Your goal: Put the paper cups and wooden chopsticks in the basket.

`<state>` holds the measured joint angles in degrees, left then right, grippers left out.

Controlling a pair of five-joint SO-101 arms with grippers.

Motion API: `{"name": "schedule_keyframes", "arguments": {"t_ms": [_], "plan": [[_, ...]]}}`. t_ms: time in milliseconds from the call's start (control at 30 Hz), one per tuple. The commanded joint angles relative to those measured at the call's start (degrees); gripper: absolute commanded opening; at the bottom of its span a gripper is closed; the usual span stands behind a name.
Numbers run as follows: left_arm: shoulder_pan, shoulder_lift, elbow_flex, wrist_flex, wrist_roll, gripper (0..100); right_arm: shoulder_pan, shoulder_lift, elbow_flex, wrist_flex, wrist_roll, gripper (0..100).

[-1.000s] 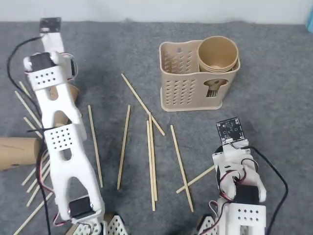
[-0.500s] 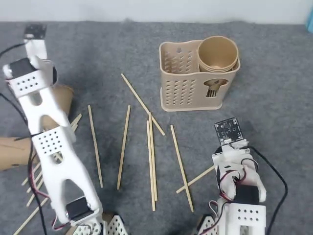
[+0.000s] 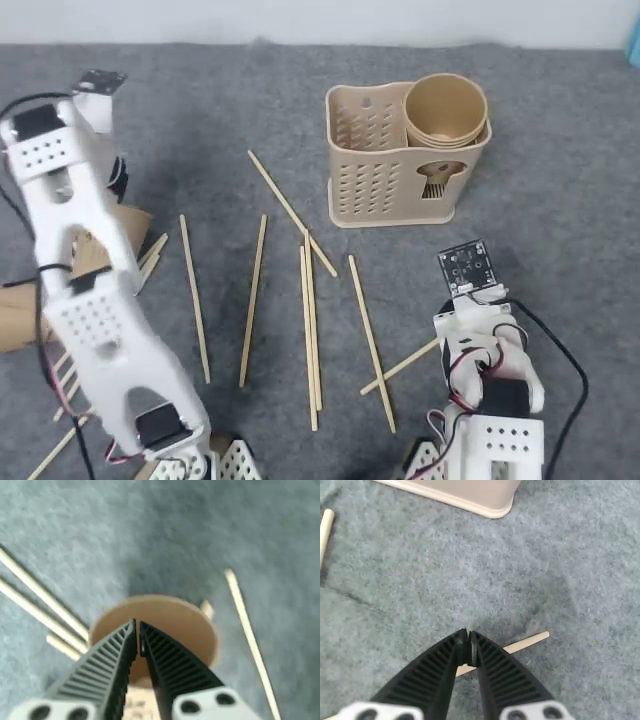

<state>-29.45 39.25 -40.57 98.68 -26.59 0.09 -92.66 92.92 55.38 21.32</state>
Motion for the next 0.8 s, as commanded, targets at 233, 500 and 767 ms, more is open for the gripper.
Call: {"name": "schedule_keyframes", "arguments": {"t_ms": [233, 500, 767], "plan": [[-4.31, -31.30, 38.73, 1.93, -14.59, 1, -0.40, -0.57, -0.62, 0.57, 0.97, 0.9], [-13.80, -33.49, 38.73, 1.93, -19.69, 1, -0.40, -0.57, -0.62, 0.57, 0.97, 0.9], [-19.25, -33.49, 38.81, 1.85, -21.63, 1, -0.40, -0.57, -0.62, 0.57, 1.05, 0.9]]}}
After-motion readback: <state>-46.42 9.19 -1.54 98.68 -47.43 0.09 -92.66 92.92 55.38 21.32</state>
